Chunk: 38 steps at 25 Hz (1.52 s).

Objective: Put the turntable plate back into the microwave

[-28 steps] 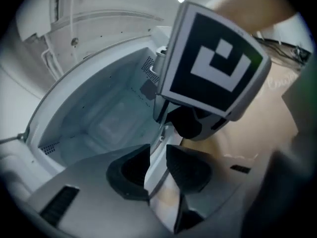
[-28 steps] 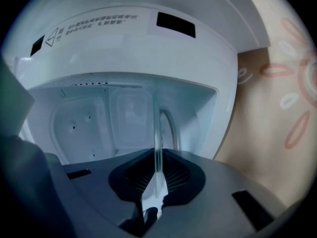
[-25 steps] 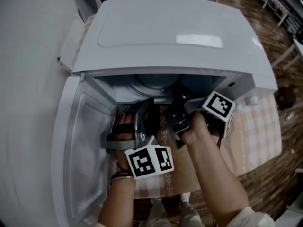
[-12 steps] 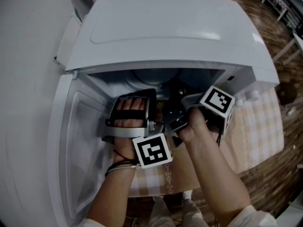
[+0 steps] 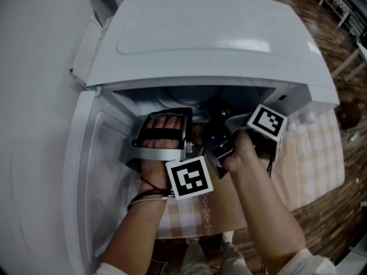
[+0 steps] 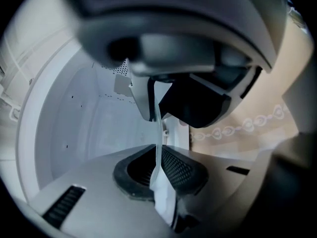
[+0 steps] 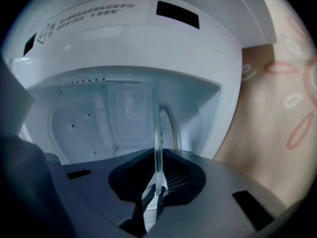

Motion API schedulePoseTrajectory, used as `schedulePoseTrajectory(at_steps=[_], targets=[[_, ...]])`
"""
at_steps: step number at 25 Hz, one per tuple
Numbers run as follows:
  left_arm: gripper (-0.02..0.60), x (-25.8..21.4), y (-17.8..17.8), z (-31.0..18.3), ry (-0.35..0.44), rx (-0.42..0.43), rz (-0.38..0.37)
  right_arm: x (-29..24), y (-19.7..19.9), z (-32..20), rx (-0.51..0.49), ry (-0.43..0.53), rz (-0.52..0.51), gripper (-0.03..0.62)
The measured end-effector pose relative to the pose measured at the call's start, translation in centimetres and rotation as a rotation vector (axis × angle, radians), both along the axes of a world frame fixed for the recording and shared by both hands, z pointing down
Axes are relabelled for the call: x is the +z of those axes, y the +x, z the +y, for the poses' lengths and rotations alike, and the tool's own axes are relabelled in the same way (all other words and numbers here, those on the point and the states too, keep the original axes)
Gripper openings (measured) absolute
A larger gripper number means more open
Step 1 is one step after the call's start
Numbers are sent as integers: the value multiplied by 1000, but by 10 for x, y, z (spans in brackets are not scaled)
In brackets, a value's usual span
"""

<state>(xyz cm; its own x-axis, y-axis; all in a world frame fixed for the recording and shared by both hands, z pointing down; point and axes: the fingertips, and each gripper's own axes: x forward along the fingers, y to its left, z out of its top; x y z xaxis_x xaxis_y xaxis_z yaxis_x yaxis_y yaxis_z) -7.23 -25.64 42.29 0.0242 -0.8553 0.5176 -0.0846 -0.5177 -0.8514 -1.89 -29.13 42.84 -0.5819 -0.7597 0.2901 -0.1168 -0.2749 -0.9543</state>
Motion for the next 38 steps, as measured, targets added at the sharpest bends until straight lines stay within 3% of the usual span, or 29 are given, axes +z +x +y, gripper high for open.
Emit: schedulePoseTrajectory(at_steps=[5, 8, 10, 13, 15, 17, 18, 19, 23, 25, 27, 29, 33, 38], targets=[[32, 2, 0, 2, -50, -43, 65, -4, -2, 0, -18, 31, -22, 57], [32, 3, 3, 2, -73, -60, 104, -10, -6, 5, -47, 56, -65, 126], [32, 2, 5, 2, -82, -58, 110, -12, -8, 14, -75, 62, -77, 137], [34, 2, 6, 3, -102, -62, 121, -16, 1, 27, -103, 98, -38, 137], [35, 4, 6, 3, -115, -65, 130, -24, 5, 38, -175, 170, 46, 136], [35, 7, 6, 4, -127, -64, 133, -40, 2, 53, -293, 304, 199, 119], [35, 8, 5, 4, -131, -63, 131, -47, 2, 61, -359, 397, 328, 110], [35, 9, 5, 4, -134, -61, 130, -53, 3, 67, -431, 512, 505, 106], [35, 9, 5, 5, -141, -56, 132, -69, -2, 75, -752, 1041, 1378, 92], [35, 7, 5, 5, -137, -53, 125, -68, -8, 69, -874, 1225, 1750, 92], [35, 6, 6, 4, -132, -45, 116, -58, -10, 60, -988, 1320, 1998, 87], [35, 7, 7, 4, -133, -42, 110, -46, -12, 55, -1102, 1353, 2114, 78], [35, 9, 7, 4, -137, -30, 92, -30, -21, 57, -1277, 1441, 2198, 78], [35, 8, 8, 2, -122, -10, 70, -17, -26, 49, -1382, 1505, 2270, 75]])
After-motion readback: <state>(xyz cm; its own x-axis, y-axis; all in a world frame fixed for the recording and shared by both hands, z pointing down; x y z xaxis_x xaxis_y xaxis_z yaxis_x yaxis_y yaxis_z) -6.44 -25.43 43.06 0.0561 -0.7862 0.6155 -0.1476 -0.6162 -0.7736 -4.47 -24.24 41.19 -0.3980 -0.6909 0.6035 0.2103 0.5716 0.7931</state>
